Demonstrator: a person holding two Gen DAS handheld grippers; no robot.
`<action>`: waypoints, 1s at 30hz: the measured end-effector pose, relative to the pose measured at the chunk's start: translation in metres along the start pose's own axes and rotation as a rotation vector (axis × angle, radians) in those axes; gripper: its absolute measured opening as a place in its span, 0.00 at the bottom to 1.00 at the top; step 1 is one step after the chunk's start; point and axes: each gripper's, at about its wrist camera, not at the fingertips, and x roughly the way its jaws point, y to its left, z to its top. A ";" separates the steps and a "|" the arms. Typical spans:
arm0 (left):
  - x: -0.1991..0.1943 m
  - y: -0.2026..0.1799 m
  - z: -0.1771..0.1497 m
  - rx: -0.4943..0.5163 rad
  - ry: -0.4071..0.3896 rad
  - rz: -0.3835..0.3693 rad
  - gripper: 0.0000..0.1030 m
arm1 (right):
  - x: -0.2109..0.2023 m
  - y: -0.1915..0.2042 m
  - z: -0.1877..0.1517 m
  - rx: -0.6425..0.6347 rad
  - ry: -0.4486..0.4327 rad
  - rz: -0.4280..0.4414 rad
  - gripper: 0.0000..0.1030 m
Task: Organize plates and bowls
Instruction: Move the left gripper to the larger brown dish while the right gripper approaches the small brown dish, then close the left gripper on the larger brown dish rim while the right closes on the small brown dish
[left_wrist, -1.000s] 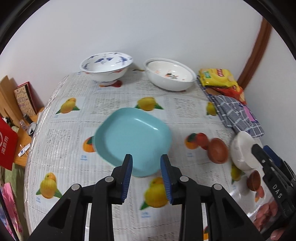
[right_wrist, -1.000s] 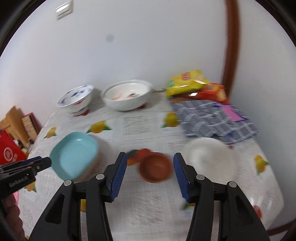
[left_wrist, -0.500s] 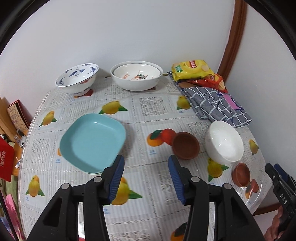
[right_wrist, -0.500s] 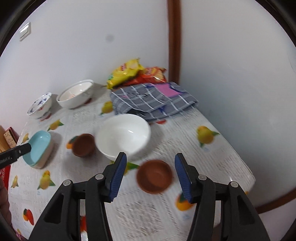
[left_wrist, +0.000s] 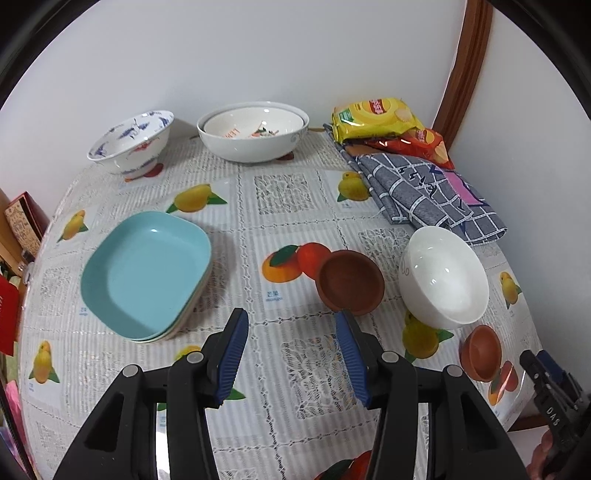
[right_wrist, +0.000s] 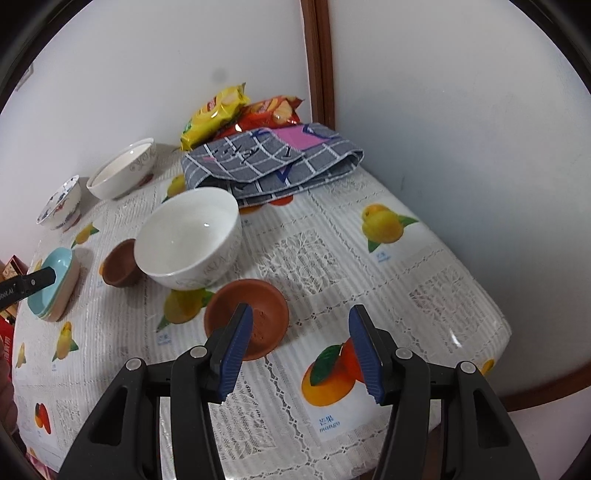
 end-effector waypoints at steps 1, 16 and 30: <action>0.004 -0.001 0.001 -0.002 0.006 0.000 0.46 | 0.005 -0.001 -0.001 0.006 0.004 0.006 0.53; 0.057 -0.015 0.010 0.018 0.071 0.026 0.46 | 0.069 -0.001 -0.010 0.020 0.083 0.090 0.20; 0.098 -0.019 0.021 0.004 0.097 -0.005 0.46 | 0.081 -0.006 -0.008 0.027 0.022 0.125 0.20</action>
